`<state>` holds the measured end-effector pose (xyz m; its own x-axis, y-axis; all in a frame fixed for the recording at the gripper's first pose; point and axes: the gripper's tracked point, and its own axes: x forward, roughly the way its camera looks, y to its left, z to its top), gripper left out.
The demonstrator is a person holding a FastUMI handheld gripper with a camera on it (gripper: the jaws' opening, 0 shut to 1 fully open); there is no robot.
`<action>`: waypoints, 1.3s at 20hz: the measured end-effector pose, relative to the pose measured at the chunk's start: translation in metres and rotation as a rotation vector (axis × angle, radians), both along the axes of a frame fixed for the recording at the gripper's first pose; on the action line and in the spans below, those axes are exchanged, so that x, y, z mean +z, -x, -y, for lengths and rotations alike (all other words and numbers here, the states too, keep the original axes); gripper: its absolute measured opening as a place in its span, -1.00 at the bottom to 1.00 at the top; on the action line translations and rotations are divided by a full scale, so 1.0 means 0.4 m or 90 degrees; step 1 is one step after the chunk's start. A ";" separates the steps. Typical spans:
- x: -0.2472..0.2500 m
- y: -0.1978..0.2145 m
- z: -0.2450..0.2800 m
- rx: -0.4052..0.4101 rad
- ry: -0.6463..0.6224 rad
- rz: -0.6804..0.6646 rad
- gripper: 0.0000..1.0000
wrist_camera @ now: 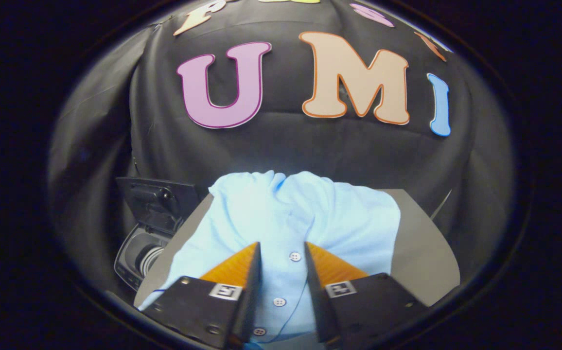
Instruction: Put the clothes into the washing machine and then close the washing machine lid.
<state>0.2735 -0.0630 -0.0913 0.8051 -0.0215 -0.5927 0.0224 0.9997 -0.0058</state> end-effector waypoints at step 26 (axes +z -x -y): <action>0.059 0.129 -0.467 0.127 -0.093 0.131 -0.97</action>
